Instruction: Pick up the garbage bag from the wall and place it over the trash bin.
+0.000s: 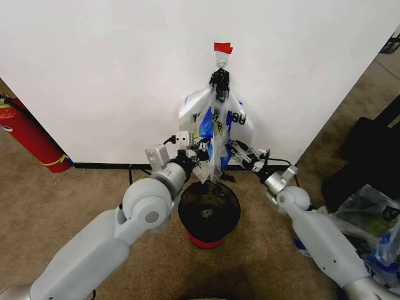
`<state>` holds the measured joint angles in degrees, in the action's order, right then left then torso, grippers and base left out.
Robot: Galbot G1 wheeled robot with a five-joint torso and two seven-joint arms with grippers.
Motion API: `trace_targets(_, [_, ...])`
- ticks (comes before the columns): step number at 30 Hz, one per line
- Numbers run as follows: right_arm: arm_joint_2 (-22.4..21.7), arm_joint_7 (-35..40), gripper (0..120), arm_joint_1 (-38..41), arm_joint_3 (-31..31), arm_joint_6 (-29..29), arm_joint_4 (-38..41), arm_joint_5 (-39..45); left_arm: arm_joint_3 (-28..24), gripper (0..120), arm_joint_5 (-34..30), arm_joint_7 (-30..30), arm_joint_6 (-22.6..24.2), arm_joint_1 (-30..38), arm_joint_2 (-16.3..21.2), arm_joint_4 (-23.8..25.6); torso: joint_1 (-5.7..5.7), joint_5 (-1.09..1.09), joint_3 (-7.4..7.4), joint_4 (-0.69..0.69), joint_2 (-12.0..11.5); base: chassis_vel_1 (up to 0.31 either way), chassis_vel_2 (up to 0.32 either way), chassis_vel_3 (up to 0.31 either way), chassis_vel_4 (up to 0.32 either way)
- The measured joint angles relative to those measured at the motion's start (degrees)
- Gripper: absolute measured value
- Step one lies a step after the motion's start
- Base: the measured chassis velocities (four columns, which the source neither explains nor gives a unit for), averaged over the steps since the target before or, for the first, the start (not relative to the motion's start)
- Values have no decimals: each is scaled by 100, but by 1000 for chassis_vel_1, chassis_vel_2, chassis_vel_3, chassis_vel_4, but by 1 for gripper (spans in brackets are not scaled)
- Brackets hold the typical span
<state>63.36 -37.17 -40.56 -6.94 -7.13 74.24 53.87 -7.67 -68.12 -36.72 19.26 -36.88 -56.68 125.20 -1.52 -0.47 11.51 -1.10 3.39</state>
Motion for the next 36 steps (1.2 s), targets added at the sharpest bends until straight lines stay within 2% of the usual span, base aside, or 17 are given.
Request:
trace_targets(5, [26, -588, 38, 85, 29, 163, -189, 74, 99, 0, -7, -1, -6, -138, 82, 91, 0, 1, 0, 0, 0, 0, 0, 0, 0])
trace_targets(6, [26, -588, 38, 85, 29, 163, -189, 74, 99, 0, -7, -1, -6, -138, 82, 91, 0, 1, 0, 0, 0, 0, 0, 0, 0])
trace_targets(10, [-38, -858, 24, 74, 21, 259, -233, 138, 113, 0, -9, -2, -9, -152, 107, 98, 0, 1, 0, -2, 0, 0, 0, 0, 0])
trace_targets(19, [-27, -712, 13, 139, 5, 236, -321, 66, 78, 0, -33, 6, -23, -73, 74, 85, 0, 0, 0, -1, 0, 0, 0, 0, 0])
trace_targets(23, [-21, -582, 14, 139, -55, 206, -317, -14, 77, 0, -33, 6, -28, -76, 67, 87, 0, 0, 0, 0, 0, 0, 0, 0, 0])
trace_targets(29, [-34, -386, 22, 105, -125, 154, -300, -124, 84, 0, -26, 11, -35, -95, 65, 89, 0, 1, 0, -1, 0, 0, 0, 0, 0])
trace_targets(36, [72, 109, 50, 228, -43, 102, -332, -324, 80, 0, -7, 23, -44, -105, 32, 65, 0, 0, 0, -1, 0, 0, 0, 0, 0])
